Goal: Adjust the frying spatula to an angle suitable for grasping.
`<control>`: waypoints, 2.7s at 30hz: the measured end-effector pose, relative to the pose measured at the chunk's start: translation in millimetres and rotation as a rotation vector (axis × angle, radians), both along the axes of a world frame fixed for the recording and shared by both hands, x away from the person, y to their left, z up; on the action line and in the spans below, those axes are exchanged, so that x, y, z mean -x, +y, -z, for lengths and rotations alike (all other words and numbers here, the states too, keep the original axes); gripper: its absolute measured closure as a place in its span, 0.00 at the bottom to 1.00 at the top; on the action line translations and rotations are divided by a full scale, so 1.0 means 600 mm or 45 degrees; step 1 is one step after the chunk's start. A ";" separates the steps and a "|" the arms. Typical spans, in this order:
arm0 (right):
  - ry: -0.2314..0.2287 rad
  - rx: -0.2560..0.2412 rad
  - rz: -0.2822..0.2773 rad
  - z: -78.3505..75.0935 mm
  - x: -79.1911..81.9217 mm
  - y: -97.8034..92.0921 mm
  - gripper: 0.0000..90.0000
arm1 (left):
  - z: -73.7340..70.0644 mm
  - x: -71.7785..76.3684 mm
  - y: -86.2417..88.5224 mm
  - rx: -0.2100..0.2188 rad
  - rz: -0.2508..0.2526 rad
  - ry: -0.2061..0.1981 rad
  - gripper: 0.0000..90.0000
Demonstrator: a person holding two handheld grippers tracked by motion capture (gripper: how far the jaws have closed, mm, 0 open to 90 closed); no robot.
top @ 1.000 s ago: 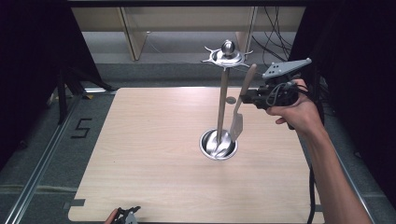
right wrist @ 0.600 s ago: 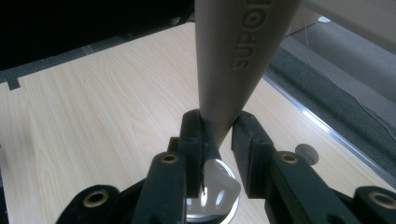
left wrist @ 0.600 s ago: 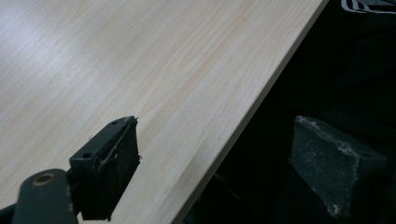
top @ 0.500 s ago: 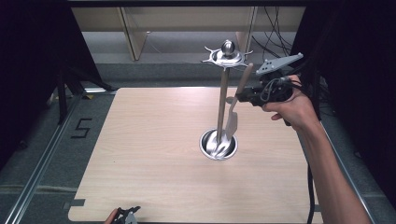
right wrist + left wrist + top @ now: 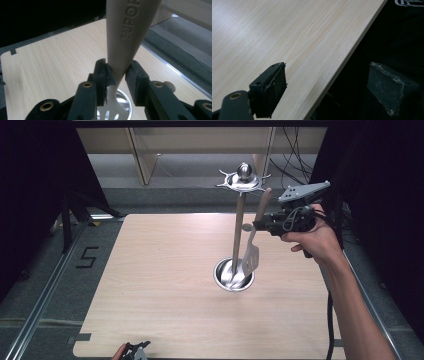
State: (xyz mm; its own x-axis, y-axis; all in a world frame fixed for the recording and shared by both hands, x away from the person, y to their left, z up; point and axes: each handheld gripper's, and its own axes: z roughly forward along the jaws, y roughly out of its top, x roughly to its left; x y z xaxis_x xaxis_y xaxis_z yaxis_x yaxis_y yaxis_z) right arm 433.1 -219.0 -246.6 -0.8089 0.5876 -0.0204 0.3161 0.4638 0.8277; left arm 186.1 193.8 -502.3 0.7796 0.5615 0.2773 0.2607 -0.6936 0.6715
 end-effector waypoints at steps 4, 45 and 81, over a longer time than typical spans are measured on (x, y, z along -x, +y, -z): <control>-0.020 0.002 0.015 -0.002 0.004 0.000 0.77 | 0.002 0.000 -0.002 0.012 -0.016 -0.009 0.17; -0.061 -0.046 0.137 0.024 0.061 -0.044 0.47 | 0.002 0.000 -0.001 0.012 -0.017 -0.012 0.17; -0.010 -0.081 0.229 0.177 0.134 -0.086 0.44 | -0.001 0.000 0.001 -0.010 -0.014 0.019 0.17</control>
State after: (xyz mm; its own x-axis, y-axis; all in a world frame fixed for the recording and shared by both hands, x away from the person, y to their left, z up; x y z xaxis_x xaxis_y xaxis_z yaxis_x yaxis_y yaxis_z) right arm 353.0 -270.5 -352.6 -0.6907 0.7229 0.0159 0.3828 0.3469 0.8562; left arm 185.9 194.4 -501.8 0.7776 0.5677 0.2703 0.2781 -0.6960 0.6620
